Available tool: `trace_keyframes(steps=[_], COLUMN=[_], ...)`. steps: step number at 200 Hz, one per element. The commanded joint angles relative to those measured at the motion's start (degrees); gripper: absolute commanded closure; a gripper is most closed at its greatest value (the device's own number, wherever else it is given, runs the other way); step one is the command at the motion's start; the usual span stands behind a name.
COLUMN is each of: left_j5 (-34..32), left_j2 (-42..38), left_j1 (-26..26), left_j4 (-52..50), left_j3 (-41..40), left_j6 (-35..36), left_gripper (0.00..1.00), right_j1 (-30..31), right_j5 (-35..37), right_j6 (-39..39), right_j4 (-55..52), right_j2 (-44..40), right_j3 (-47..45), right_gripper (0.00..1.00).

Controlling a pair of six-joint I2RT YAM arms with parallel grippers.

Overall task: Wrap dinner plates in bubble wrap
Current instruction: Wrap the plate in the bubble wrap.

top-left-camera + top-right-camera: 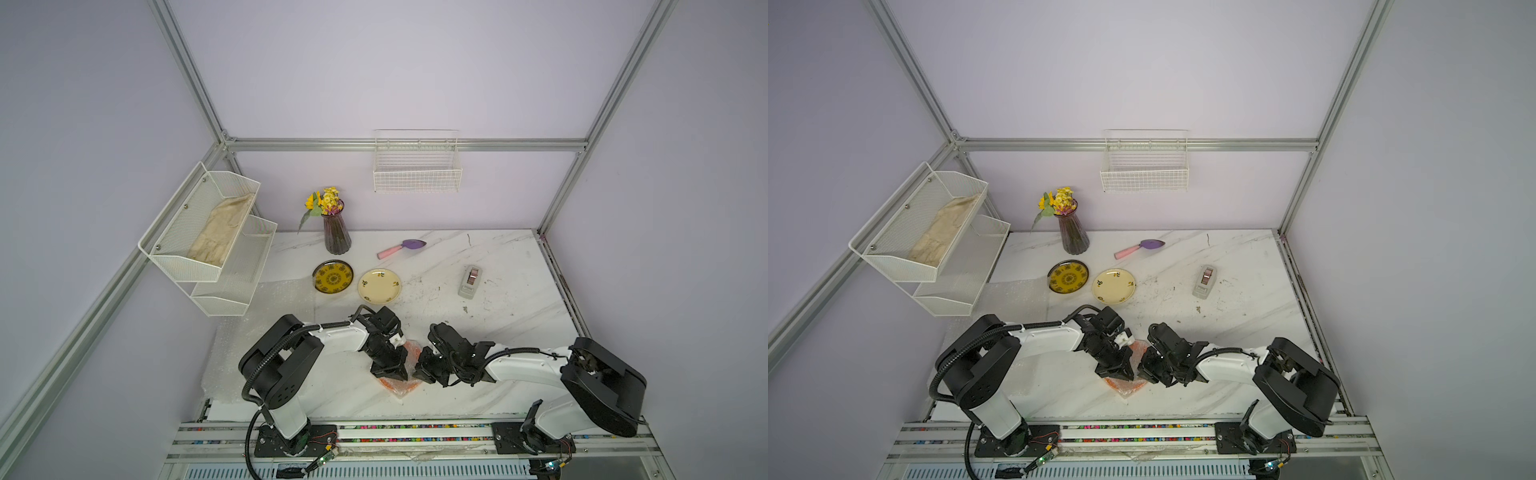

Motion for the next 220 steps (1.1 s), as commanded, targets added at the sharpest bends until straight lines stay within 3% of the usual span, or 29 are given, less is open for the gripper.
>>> trace_keyframes(steps=[1,17,41,88,125,156,185,220], left_j5=[-8.1,-8.2,-8.4,-10.8,-13.5,-22.8,-19.5,-17.6], left_j2=[7.4,7.7,7.3,3.3,-6.5,-14.4,-10.0,1.1], left_j1=[-2.2,-2.2,-2.2,-2.2,-2.2,-1.0,0.0,0.0], left_j4=[-6.8,-6.8,-6.9,-8.7,-16.5,-30.8,-32.8,-31.8], left_j3=[-6.5,-6.3,-6.4,-6.0,-0.9,14.7,26.2,32.9], left_j6=[0.7,0.8,0.7,-0.9,-1.7,-0.5,3.0,6.5], left_gripper=[0.97,0.97,0.97,0.94,0.73,0.58,0.58,0.73], right_j1=[-0.6,-0.6,-0.6,-0.8,-1.1,-1.2,-1.2,-1.3], right_j5=[8.8,8.1,2.3,3.9,4.6,5.0,4.4,4.6], right_j6=[-0.9,-2.8,-1.6,1.1,-1.4,-4.3,-5.8,-6.1], right_j4=[-12.5,-10.1,1.9,-0.7,-4.3,-6.7,-6.7,-6.8], right_j2=[-6.6,-7.5,-1.7,3.1,3.6,4.1,5.6,5.4], right_j3=[3.3,4.9,6.5,-1.1,-3.8,-2.8,-1.9,-1.7], right_gripper=[1.00,1.00,1.00,1.00,1.00,1.00,1.00,1.00])
